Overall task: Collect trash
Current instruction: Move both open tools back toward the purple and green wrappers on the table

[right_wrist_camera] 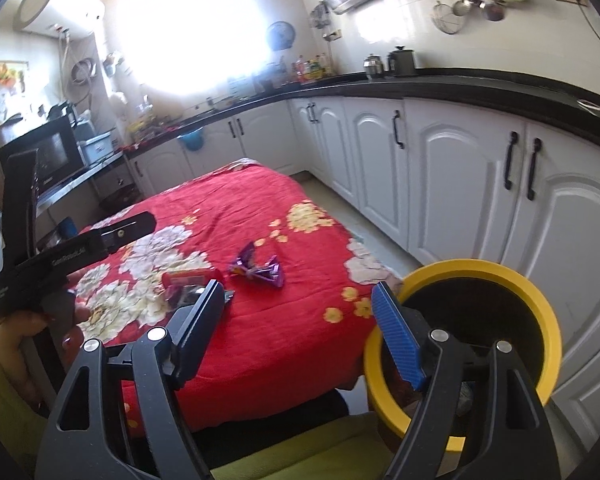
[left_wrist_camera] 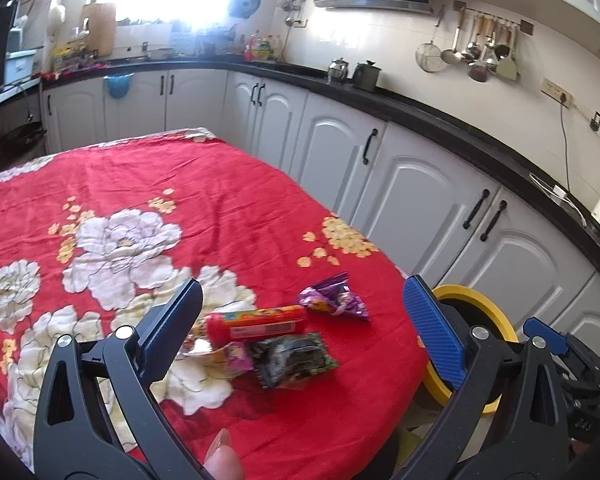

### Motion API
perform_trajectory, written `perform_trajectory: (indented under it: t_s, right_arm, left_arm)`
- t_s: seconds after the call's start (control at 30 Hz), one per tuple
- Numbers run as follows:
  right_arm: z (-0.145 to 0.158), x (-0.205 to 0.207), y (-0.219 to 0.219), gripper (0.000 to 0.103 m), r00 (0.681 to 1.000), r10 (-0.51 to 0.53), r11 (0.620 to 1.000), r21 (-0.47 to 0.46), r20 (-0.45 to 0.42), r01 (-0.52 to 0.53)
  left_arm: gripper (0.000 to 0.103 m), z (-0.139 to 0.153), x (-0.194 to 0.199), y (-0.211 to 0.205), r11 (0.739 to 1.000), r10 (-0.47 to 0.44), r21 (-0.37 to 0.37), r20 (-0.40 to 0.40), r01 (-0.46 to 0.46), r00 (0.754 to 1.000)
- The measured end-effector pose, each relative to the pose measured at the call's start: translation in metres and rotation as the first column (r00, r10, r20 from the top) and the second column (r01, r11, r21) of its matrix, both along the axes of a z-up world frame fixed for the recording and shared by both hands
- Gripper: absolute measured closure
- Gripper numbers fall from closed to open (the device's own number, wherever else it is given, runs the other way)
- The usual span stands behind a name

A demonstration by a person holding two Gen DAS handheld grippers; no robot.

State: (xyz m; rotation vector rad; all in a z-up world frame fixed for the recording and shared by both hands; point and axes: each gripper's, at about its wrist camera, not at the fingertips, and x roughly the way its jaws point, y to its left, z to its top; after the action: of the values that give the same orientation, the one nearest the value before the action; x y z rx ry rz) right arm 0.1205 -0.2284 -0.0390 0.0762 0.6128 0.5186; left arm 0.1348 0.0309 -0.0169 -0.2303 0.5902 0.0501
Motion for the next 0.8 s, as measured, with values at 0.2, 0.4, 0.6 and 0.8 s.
perform_trajectory:
  t_s: [0.2, 0.4, 0.6, 0.8]
  right_arm:
    - [-0.003, 0.000, 0.031, 0.029, 0.998, 0.059, 0.998, -0.017, -0.010, -0.059]
    - [-0.011, 0.005, 0.063, 0.029, 0.993, 0.113, 0.993, -0.037, -0.040, -0.115]
    - [-0.021, 0.010, 0.089, 0.029, 0.987, 0.148, 0.986, -0.063, -0.067, -0.152]
    - [-0.032, 0.016, 0.107, 0.029, 0.982, 0.162, 0.982, -0.084, -0.093, -0.170]
  left_arm:
    - [0.011, -0.007, -0.003, 0.028, 0.999, 0.034, -0.004, -0.027, -0.034, 0.999]
    - [0.011, -0.020, -0.009, 0.065, 0.997, 0.079, -0.016, -0.065, -0.081, 0.995]
    - [0.011, -0.037, -0.016, 0.093, 0.992, 0.110, -0.047, -0.098, -0.115, 0.989]
    - [0.029, -0.060, -0.011, 0.106, 0.990, 0.073, -0.110, -0.151, -0.090, 0.986]
